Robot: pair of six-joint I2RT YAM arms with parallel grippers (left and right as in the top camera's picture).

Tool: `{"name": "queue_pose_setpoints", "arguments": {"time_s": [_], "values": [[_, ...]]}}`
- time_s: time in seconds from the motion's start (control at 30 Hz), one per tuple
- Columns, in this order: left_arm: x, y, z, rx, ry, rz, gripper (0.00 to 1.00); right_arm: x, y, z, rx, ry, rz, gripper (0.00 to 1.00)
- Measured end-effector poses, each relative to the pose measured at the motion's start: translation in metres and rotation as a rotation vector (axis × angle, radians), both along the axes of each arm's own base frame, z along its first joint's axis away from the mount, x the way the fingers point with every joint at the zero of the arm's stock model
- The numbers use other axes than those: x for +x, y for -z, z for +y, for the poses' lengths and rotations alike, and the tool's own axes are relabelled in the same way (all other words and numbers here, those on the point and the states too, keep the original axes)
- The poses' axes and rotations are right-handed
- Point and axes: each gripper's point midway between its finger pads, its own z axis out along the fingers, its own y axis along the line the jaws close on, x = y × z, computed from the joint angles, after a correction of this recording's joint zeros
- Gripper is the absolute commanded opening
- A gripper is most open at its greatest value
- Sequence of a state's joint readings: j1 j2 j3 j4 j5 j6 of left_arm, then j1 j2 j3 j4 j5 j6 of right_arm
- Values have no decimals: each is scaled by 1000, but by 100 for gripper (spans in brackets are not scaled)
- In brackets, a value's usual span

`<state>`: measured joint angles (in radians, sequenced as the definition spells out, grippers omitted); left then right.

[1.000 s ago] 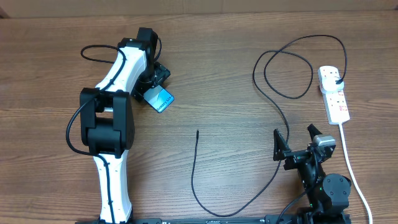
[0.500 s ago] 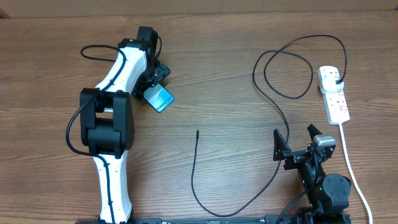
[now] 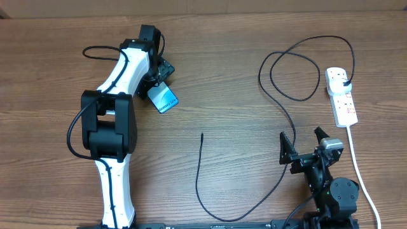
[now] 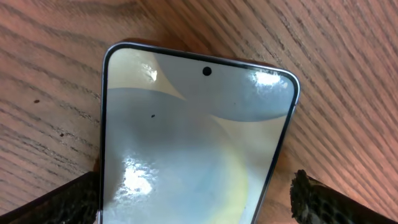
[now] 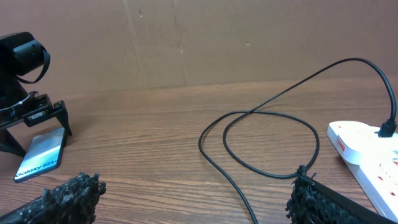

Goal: Plug charger to phone and switch on socket
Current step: 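Close the left gripper on the phone's bottom edge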

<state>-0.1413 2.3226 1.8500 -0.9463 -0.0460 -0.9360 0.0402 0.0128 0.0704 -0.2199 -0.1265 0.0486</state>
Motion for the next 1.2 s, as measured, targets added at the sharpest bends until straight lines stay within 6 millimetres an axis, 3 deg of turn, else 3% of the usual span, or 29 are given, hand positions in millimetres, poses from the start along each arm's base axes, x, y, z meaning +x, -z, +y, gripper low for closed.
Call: {"name": "queue_pose_setpoints", "arguments": {"time_s": [0.37,1.2], "values": [[-17,2,0,15,134,71,100,0,0,0,0,0,0,100],[-17,3,1,18,124,74,100,0,0,0,0,0,0,100]]}}
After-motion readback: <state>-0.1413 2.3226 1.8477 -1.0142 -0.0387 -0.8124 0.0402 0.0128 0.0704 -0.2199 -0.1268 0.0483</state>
